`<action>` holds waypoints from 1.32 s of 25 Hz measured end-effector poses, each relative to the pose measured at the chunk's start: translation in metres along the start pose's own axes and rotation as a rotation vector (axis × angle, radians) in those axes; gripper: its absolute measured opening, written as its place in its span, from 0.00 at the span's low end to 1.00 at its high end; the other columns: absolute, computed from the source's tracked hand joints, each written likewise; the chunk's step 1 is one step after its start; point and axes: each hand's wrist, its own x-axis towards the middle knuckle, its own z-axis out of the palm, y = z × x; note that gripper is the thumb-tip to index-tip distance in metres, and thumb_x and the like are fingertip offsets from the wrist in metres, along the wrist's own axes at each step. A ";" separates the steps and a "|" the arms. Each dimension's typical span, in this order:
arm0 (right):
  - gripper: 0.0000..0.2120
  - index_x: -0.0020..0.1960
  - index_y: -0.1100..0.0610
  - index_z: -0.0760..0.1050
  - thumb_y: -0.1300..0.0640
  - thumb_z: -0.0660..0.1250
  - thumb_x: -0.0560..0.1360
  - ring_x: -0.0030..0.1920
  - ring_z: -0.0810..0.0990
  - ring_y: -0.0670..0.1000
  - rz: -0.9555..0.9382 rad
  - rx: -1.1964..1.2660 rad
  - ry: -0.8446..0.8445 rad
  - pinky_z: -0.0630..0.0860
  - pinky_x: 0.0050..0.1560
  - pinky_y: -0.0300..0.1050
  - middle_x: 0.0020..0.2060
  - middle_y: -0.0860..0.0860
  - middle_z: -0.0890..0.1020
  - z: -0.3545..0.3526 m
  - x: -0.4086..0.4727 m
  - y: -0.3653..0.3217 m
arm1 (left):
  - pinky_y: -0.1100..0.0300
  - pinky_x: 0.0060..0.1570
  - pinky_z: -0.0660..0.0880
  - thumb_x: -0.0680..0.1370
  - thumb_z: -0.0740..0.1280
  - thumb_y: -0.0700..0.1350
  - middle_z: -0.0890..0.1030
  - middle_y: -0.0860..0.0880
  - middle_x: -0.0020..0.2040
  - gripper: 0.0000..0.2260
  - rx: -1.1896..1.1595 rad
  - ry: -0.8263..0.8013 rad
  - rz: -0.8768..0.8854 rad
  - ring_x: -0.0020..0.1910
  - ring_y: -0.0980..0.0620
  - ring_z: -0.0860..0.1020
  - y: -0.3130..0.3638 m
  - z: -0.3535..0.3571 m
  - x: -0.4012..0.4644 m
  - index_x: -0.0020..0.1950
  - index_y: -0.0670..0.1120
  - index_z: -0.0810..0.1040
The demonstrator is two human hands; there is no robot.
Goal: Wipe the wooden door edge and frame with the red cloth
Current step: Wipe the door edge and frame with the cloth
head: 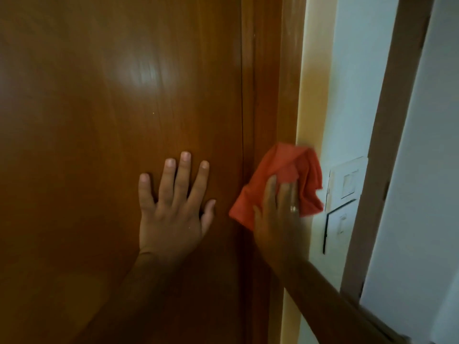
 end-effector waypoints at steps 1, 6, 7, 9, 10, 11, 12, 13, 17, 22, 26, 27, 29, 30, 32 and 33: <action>0.32 0.75 0.62 0.58 0.45 0.59 0.77 0.58 0.77 0.68 -0.022 0.006 -0.044 0.81 0.45 0.58 0.66 0.67 0.63 0.000 -0.017 0.003 | 0.34 0.75 0.46 0.81 0.53 0.63 0.51 0.40 0.83 0.34 0.013 -0.007 0.004 0.81 0.40 0.48 0.000 -0.001 0.001 0.83 0.49 0.52; 0.36 0.78 0.59 0.49 0.45 0.58 0.77 0.62 0.74 0.66 -0.049 0.072 0.052 0.80 0.49 0.53 0.69 0.67 0.62 -0.014 0.053 0.002 | 0.36 0.75 0.48 0.81 0.55 0.61 0.53 0.39 0.82 0.32 0.023 -0.060 0.011 0.81 0.40 0.51 0.003 -0.013 0.005 0.82 0.47 0.55; 0.38 0.78 0.59 0.48 0.46 0.62 0.77 0.63 0.73 0.66 -0.039 0.079 0.106 0.79 0.51 0.53 0.70 0.67 0.62 -0.021 0.090 0.000 | 0.37 0.76 0.49 0.82 0.55 0.59 0.53 0.39 0.82 0.31 0.017 -0.061 0.008 0.81 0.40 0.52 0.002 -0.016 0.011 0.82 0.47 0.56; 0.38 0.78 0.61 0.50 0.50 0.65 0.77 0.68 0.70 0.67 -0.030 0.074 0.194 0.76 0.57 0.56 0.71 0.68 0.63 -0.040 0.168 -0.004 | 0.39 0.77 0.46 0.82 0.53 0.57 0.54 0.38 0.82 0.30 0.003 -0.012 -0.021 0.81 0.39 0.52 -0.009 -0.024 0.046 0.82 0.45 0.56; 0.37 0.78 0.62 0.52 0.52 0.66 0.77 0.70 0.67 0.67 -0.022 0.077 0.223 0.74 0.61 0.57 0.71 0.67 0.65 -0.052 0.207 -0.006 | 0.41 0.77 0.42 0.83 0.51 0.56 0.54 0.38 0.82 0.29 0.001 0.032 -0.045 0.81 0.39 0.52 -0.020 -0.029 0.075 0.82 0.45 0.56; 0.37 0.77 0.62 0.54 0.53 0.68 0.76 0.71 0.65 0.67 -0.010 0.088 0.241 0.72 0.63 0.59 0.71 0.67 0.65 -0.066 0.242 -0.009 | 0.42 0.77 0.39 0.82 0.50 0.56 0.54 0.38 0.82 0.29 -0.004 0.076 -0.072 0.80 0.39 0.51 -0.033 -0.035 0.109 0.82 0.45 0.56; 0.38 0.78 0.62 0.54 0.52 0.69 0.75 0.73 0.63 0.67 -0.004 0.103 0.257 0.70 0.65 0.60 0.72 0.66 0.65 -0.077 0.271 -0.013 | 0.43 0.77 0.37 0.82 0.50 0.57 0.54 0.37 0.82 0.30 -0.008 0.108 -0.094 0.80 0.38 0.51 -0.047 -0.043 0.145 0.81 0.45 0.56; 0.40 0.78 0.61 0.52 0.52 0.70 0.74 0.74 0.60 0.66 -0.006 0.119 0.266 0.69 0.67 0.61 0.73 0.65 0.63 -0.088 0.294 -0.016 | 0.43 0.76 0.37 0.81 0.51 0.58 0.53 0.37 0.82 0.31 -0.007 0.122 -0.112 0.81 0.38 0.50 -0.063 -0.051 0.180 0.82 0.45 0.55; 0.40 0.79 0.59 0.47 0.52 0.67 0.77 0.76 0.56 0.64 -0.036 0.199 0.252 0.63 0.72 0.60 0.76 0.62 0.58 -0.102 0.305 -0.015 | 0.35 0.77 0.44 0.80 0.51 0.64 0.51 0.37 0.82 0.35 0.050 0.070 -0.178 0.80 0.34 0.49 -0.111 -0.083 0.276 0.82 0.47 0.52; 0.32 0.78 0.63 0.49 0.49 0.55 0.82 0.72 0.64 0.68 -0.136 0.119 0.117 0.66 0.68 0.56 0.75 0.69 0.59 -0.069 0.197 -0.001 | 0.32 0.75 0.46 0.79 0.49 0.68 0.50 0.37 0.82 0.37 0.028 0.073 -0.179 0.80 0.32 0.48 -0.143 -0.093 0.302 0.82 0.49 0.51; 0.40 0.74 0.66 0.59 0.47 0.70 0.71 0.62 0.75 0.73 -0.139 0.089 -0.051 0.76 0.54 0.62 0.68 0.72 0.68 -0.066 0.166 0.003 | 0.31 0.75 0.48 0.79 0.45 0.68 0.52 0.37 0.82 0.36 0.045 0.115 -0.155 0.80 0.32 0.50 -0.145 -0.084 0.300 0.82 0.49 0.51; 0.38 0.75 0.67 0.56 0.48 0.67 0.74 0.65 0.71 0.73 -0.170 0.051 -0.037 0.75 0.58 0.63 0.69 0.73 0.66 -0.070 0.184 0.004 | 0.31 0.75 0.49 0.79 0.45 0.69 0.52 0.37 0.82 0.37 0.045 0.125 -0.152 0.80 0.32 0.50 -0.146 -0.082 0.300 0.82 0.49 0.51; 0.37 0.76 0.68 0.47 0.50 0.61 0.79 0.73 0.60 0.72 -0.220 -0.034 0.096 0.67 0.68 0.66 0.74 0.71 0.57 -0.083 0.248 0.001 | 0.31 0.75 0.50 0.78 0.44 0.69 0.54 0.37 0.81 0.37 0.043 0.143 -0.149 0.79 0.32 0.51 -0.149 -0.079 0.302 0.82 0.49 0.52; 0.39 0.78 0.66 0.45 0.48 0.60 0.79 0.75 0.56 0.69 -0.175 -0.010 0.179 0.62 0.72 0.65 0.76 0.68 0.54 -0.096 0.291 -0.005 | 0.32 0.75 0.50 0.78 0.44 0.69 0.54 0.37 0.81 0.37 0.044 0.152 -0.149 0.79 0.32 0.52 -0.150 -0.078 0.302 0.82 0.49 0.53; 0.42 0.79 0.61 0.43 0.48 0.63 0.77 0.77 0.53 0.65 -0.058 0.125 0.288 0.58 0.74 0.62 0.77 0.63 0.52 -0.129 0.379 -0.017 | 0.32 0.74 0.51 0.78 0.44 0.69 0.55 0.37 0.81 0.37 0.048 0.162 -0.141 0.79 0.33 0.53 -0.152 -0.075 0.302 0.82 0.50 0.54; 0.42 0.79 0.60 0.42 0.51 0.65 0.77 0.77 0.53 0.64 -0.039 0.164 0.297 0.59 0.74 0.61 0.78 0.63 0.51 -0.145 0.418 -0.022 | 0.33 0.74 0.51 0.78 0.43 0.69 0.56 0.37 0.81 0.37 0.049 0.167 -0.134 0.79 0.33 0.54 -0.153 -0.075 0.303 0.82 0.50 0.54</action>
